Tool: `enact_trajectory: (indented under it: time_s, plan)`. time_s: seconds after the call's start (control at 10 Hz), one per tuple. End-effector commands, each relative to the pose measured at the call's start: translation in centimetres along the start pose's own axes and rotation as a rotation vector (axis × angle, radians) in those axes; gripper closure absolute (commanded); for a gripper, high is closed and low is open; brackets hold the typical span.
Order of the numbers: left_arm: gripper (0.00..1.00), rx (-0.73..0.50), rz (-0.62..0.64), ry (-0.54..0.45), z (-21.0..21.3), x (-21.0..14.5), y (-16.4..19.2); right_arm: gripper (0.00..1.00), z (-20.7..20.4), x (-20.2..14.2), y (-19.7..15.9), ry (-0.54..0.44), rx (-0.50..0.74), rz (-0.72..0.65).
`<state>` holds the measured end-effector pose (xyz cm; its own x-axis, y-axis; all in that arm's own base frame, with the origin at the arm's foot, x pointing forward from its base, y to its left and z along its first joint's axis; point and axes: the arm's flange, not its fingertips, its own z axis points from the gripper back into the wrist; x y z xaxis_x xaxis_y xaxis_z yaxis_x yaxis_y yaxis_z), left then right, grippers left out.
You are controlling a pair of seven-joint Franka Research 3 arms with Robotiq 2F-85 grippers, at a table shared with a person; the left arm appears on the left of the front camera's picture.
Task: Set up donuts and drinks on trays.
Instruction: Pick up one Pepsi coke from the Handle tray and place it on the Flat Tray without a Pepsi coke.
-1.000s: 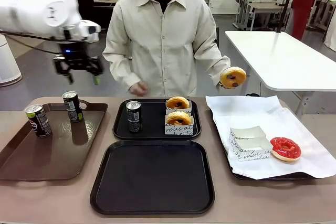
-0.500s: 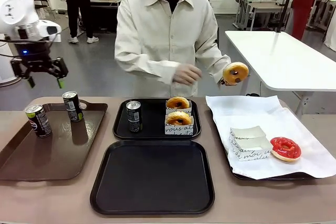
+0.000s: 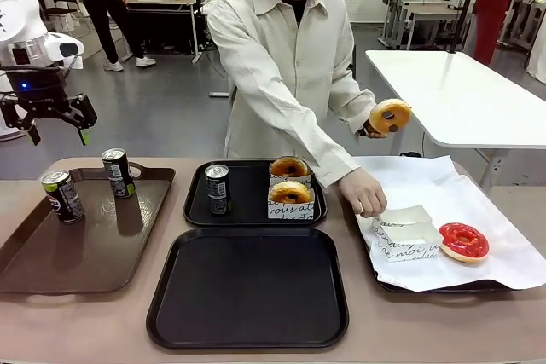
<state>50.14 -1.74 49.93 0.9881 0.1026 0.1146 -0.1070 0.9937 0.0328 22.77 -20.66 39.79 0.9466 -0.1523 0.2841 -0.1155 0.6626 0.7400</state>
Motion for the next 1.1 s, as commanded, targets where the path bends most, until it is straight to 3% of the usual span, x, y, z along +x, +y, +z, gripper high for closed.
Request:
enact_trajectory:
  time_s: [0.0, 0.3, 0.4, 0.6, 1.0]
  plan:
    - [0.00, -0.012, -0.003, 0.001, 0.1, 0.3, 0.2, 0.00, -0.1, 0.2, -0.1, -0.021, 0.026, 0.014]
    - [0.00, -0.002, 0.001, 0.001, 0.0, 0.0, 0.0, 0.00, -0.1, 0.2, -0.1, -0.021, 0.026, 0.014]
    - [0.00, -0.008, -0.062, -0.055, -0.5, 0.2, 0.9, 0.00, -0.1, 0.2, -0.1, -0.021, 0.026, 0.014]
    - [0.00, 0.022, -0.072, -0.136, -2.9, -1.2, 2.4, 0.00, -0.1, 0.2, -0.1, -0.021, 0.026, 0.014]
    - [0.00, 0.009, -0.071, -0.092, -5.9, -1.2, 5.1, 0.00, -0.1, 0.2, -0.1, -0.021, 0.026, 0.014]
